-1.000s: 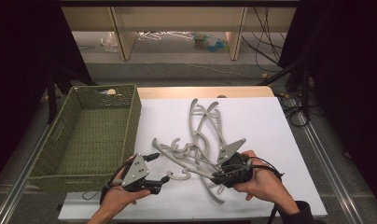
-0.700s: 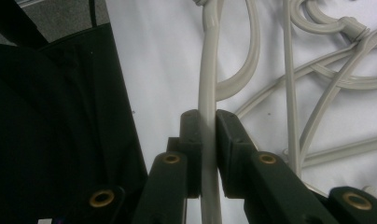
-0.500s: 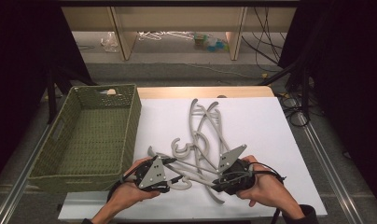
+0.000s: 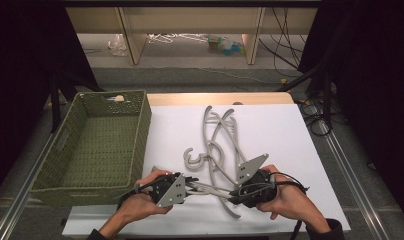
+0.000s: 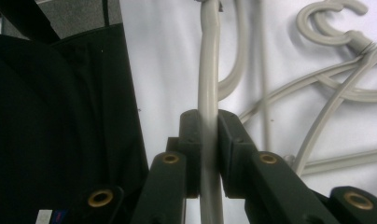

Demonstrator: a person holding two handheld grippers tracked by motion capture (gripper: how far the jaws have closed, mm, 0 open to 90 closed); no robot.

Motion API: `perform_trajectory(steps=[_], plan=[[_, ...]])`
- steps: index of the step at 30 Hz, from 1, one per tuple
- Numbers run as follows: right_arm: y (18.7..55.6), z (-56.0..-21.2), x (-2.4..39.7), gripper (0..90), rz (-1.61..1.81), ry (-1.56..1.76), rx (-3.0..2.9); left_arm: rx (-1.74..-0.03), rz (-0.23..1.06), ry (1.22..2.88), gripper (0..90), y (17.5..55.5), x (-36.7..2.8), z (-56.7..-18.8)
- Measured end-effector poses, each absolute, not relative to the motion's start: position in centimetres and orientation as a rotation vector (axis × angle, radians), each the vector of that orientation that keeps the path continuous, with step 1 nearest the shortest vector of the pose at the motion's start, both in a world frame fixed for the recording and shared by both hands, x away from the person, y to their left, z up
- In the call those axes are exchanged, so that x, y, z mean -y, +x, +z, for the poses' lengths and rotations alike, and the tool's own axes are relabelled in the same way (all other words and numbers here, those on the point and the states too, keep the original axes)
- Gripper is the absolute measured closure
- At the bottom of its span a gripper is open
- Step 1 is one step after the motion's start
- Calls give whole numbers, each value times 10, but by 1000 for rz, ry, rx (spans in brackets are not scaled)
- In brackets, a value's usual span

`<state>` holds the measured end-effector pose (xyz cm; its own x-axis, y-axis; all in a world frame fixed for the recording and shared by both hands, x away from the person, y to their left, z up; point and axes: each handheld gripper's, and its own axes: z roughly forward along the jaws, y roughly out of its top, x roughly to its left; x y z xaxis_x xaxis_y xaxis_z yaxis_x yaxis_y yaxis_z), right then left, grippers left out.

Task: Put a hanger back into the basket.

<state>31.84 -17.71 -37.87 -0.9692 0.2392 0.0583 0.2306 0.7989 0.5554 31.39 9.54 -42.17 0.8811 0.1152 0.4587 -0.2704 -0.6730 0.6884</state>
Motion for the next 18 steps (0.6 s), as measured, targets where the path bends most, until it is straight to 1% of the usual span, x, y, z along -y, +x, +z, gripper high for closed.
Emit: perform_trajectory(steps=[4, 5, 7, 8, 9, 10, 11, 12, 13, 15, 17, 18], plan=[[321, -376, 182, 784, 919, 408, -2924, 131, 605, 2228, 799, 311, -96, -414], [322, -375, 183, 776, 937, 427, -2912, 120, 582, 2234, 815, 308, -95, -411], [324, -374, 186, 735, 963, 469, -2880, 100, 574, 2234, 817, 306, -94, -407], [324, -374, 186, 735, 963, 469, -2880, 100, 574, 2234, 818, 306, -94, -407], [325, -374, 187, 714, 969, 472, -2876, 105, 595, 2251, 818, 306, -94, -405], [325, -373, 187, 668, 969, 483, -2862, 82, 592, 2267, 818, 305, -94, -404], [326, -371, 187, 563, 1004, 549, -2796, 35, 585, 2267, 818, 306, -96, -400], [326, -368, 188, 518, 1008, 592, -2776, 22, 582, 2271, 818, 307, -98, -398], [326, -367, 189, 484, 1030, 620, -2744, 22, 582, 2271, 818, 307, -98, -398], [326, -362, 191, 429, 1055, 644, -2703, -48, 566, 2274, 818, 308, -103, -394], [326, -360, 193, 411, 1053, 674, -2683, -73, 554, 2272, 818, 308, -104, -392], [325, -356, 195, 386, 1104, 716, -2629, -139, 512, 2267, 817, 309, -107, -387]])
